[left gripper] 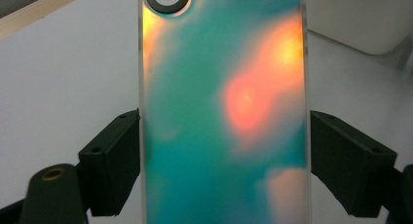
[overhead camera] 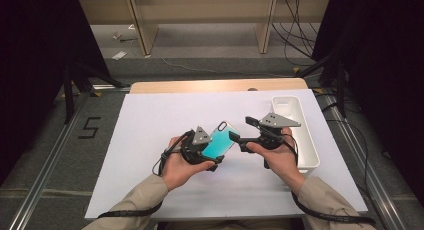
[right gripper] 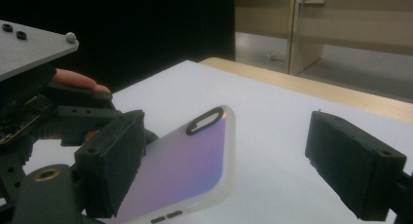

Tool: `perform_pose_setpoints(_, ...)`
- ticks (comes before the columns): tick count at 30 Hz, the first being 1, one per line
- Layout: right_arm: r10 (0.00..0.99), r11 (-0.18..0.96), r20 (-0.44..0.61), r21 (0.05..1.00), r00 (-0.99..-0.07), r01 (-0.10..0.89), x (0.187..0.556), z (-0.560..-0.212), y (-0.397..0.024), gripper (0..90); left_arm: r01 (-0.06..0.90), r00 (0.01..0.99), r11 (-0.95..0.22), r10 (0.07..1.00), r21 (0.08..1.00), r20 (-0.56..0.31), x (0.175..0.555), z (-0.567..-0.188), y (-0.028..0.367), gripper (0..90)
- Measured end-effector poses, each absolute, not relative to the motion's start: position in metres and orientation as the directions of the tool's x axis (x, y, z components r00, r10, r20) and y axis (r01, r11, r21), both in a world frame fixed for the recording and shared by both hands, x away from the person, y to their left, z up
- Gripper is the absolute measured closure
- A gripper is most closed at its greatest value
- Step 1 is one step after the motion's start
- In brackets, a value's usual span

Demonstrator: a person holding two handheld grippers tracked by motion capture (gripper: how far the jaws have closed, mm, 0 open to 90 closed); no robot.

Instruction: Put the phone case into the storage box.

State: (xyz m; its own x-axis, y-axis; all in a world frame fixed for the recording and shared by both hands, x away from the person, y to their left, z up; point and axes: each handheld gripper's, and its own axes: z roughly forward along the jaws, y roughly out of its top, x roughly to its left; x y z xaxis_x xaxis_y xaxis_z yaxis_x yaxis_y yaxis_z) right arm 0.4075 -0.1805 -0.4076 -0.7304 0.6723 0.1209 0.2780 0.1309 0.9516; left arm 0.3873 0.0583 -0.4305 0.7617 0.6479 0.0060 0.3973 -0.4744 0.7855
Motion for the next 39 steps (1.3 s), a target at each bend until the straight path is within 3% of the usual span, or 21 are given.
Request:
perform_pose_setpoints(30,0.678,0.118,0.161,0.939,-0.717,0.323,0.422,-0.414,-0.169,16.3,0.368,0.782,-0.485,0.623,0.793,0.018,0.379,-0.428,0.048,17.2)
perform_pose_setpoints(39,0.666,0.123,0.187,0.928,-0.723,0.353,0.427,-0.420,-0.162,22.1,0.364,0.786,-0.485,0.618,0.795,0.017,0.378,-0.429,0.046,17.2)
